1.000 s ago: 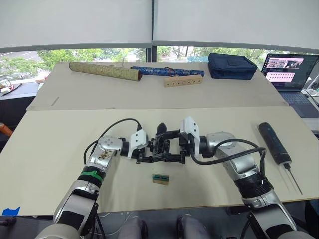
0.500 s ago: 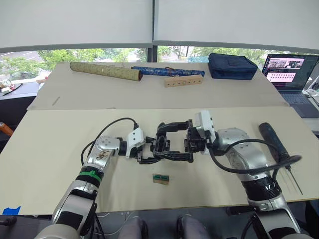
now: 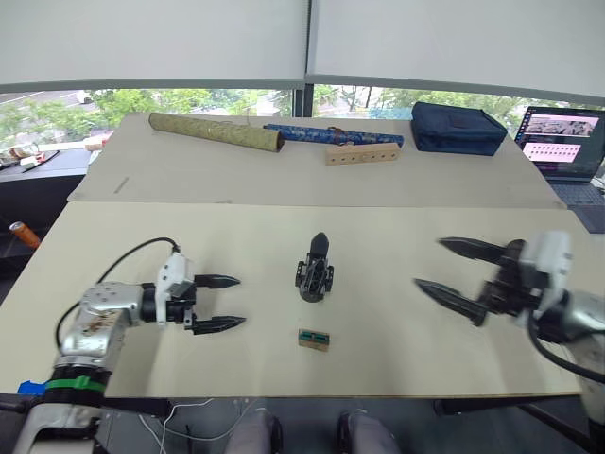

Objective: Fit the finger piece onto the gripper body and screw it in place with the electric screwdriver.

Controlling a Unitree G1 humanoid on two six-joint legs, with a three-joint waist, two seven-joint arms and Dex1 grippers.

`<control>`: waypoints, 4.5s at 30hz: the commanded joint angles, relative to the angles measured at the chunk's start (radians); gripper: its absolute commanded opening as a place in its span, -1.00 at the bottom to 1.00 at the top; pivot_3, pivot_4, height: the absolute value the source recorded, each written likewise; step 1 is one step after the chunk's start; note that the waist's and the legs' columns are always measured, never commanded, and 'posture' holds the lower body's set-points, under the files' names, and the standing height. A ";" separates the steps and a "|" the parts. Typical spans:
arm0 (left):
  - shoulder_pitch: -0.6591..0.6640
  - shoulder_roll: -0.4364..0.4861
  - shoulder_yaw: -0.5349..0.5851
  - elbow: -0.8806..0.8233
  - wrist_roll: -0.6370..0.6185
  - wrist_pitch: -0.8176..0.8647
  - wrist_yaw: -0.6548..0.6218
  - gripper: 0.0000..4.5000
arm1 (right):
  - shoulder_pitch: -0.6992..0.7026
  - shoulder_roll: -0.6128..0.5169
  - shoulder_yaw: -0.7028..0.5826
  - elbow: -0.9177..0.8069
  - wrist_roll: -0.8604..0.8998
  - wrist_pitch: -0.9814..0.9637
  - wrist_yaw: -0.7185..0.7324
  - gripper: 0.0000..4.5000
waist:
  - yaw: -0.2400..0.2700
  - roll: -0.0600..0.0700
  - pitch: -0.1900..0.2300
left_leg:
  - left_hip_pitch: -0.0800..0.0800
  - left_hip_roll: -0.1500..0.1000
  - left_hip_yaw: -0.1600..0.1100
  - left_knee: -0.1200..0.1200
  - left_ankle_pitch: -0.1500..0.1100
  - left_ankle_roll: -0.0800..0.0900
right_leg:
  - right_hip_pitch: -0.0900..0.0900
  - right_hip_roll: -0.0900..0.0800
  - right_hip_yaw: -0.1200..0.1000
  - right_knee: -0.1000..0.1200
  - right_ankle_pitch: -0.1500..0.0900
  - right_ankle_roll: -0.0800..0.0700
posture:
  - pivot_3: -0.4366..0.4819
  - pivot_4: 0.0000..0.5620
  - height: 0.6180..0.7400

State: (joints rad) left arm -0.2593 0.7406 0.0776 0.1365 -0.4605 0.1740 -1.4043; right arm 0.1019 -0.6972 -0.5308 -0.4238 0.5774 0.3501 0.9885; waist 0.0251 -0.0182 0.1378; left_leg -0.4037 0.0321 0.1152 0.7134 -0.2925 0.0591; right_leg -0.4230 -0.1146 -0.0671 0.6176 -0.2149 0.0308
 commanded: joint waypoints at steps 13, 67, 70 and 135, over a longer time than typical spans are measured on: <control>-0.034 0.046 0.078 -0.374 -0.251 0.300 0.116 0.97 | 0.394 0.239 -0.331 0.029 -0.094 -0.236 -0.230 1.00 | -0.025 0.002 0.001 | 0.006 0.001 0.001 -0.002 0.001 -0.002 | 0.002 0.003 0.006 0.003 0.000 0.000 | -0.05 -0.47 1.00; 0.129 0.079 0.077 -0.397 -0.174 0.145 0.065 1.00 | -0.228 -0.245 0.312 0.089 -0.118 0.429 -0.080 -0.14 | -0.029 0.014 0.010 | 0.011 0.001 0.009 -0.004 0.002 -0.005 | -0.001 0.007 0.020 0.008 -0.005 0.002 | -0.05 -0.47 1.00; 0.148 0.073 0.078 -0.405 -0.172 0.121 0.055 1.00 | -0.240 -0.244 0.371 0.038 -0.136 0.483 -0.118 -0.14 | -0.012 0.014 0.010 | 0.009 -0.001 0.010 -0.002 -0.001 -0.001 | -0.001 0.004 0.019 0.007 -0.005 0.002 | -0.05 -0.47 1.00; 0.122 -0.005 -0.045 -0.372 -0.077 0.002 0.093 1.00 | -1.031 -0.398 1.274 0.206 -0.378 0.958 0.246 0.97 | -0.029 0.012 0.010 | -0.004 -0.002 0.009 0.002 -0.002 0.002 | -0.013 0.002 0.017 0.008 -0.004 0.002 | -0.05 -0.47 1.00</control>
State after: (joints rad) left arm -0.1243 0.7402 0.0283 -0.2017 -0.5157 0.1780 -1.3140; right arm -0.9010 -1.0979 0.7396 -0.2201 0.2135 1.2909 1.2334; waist -0.0035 -0.0060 0.1482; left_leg -0.4078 0.0302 0.1244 0.7154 -0.2944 0.0609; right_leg -0.4359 -0.1127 -0.0503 0.6253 -0.2192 0.0326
